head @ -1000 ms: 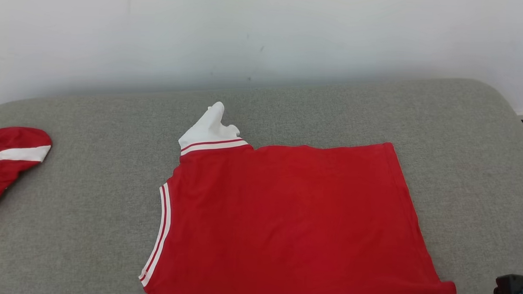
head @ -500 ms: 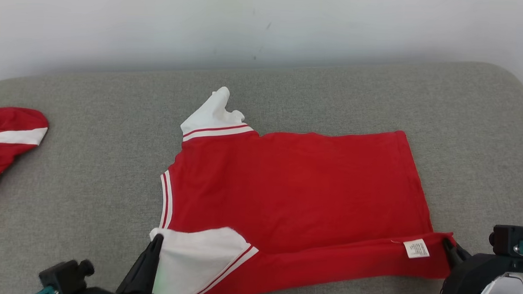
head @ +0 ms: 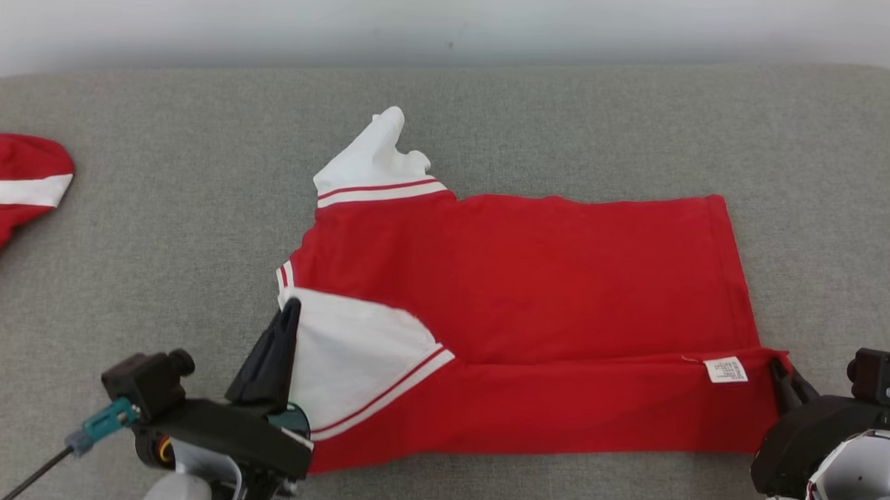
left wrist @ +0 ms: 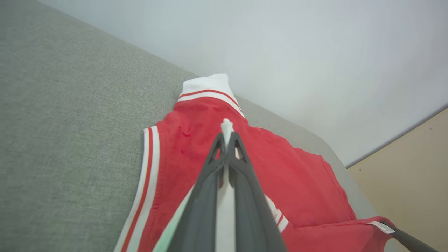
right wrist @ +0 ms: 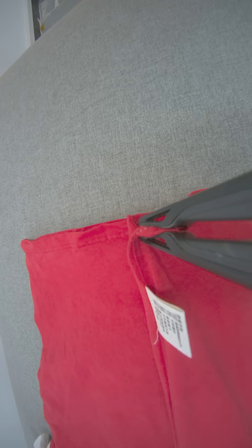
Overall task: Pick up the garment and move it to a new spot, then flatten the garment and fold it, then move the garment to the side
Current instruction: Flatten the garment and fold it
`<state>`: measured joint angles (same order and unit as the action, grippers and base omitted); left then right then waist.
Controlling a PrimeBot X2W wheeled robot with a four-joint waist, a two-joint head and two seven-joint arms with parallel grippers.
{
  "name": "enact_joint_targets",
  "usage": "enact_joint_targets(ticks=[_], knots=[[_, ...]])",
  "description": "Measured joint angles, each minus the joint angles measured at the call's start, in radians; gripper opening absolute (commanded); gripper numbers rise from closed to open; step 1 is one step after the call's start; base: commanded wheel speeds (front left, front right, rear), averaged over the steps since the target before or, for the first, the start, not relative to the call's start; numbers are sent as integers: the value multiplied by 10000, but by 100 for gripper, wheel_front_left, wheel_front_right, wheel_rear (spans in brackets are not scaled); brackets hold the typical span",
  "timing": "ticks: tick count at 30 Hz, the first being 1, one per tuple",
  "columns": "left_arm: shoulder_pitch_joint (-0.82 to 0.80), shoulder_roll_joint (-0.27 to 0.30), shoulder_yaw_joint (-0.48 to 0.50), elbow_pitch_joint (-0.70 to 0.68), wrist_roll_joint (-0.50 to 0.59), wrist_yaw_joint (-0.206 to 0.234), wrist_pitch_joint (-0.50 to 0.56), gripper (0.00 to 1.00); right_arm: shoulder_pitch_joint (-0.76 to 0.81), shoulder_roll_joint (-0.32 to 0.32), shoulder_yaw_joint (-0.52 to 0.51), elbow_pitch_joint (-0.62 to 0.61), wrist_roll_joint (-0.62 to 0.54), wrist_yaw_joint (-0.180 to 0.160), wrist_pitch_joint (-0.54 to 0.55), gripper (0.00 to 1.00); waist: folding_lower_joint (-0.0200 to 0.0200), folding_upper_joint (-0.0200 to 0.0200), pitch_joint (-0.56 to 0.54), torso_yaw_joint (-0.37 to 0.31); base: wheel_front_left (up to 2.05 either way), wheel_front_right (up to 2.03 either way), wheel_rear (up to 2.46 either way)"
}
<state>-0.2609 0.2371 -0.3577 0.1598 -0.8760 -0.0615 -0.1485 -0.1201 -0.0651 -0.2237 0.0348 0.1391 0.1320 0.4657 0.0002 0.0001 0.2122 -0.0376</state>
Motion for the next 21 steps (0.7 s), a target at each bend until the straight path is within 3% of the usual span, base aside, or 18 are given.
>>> enact_joint_targets(ticks=[8, 9, 10, 21], knots=[[-825, -17, -71, 788, 305, 92, -84, 0, -361, 88, 6, 543, -90, 0, -456, 0, -1, 0, 279, -49, 0, 0, 0], [-884, -27, -59, 915, 316, 134, -90, 25, -433, 100, 15, 637, -100, 0, -535, 23, -1, 0, 303, -66, 0, 0, 0], [-933, -40, -48, 1030, 336, 190, -102, 100, -502, 105, -10, 706, -140, 0, -669, 100, -1, 0, 322, -82, 0, 0, 0], [-538, 157, 56, 1383, 1162, 531, -903, 100, -858, 134, -330, 876, 69, 0, -1837, 100, -2, 0, 43, -77, 0, 0, 0]])
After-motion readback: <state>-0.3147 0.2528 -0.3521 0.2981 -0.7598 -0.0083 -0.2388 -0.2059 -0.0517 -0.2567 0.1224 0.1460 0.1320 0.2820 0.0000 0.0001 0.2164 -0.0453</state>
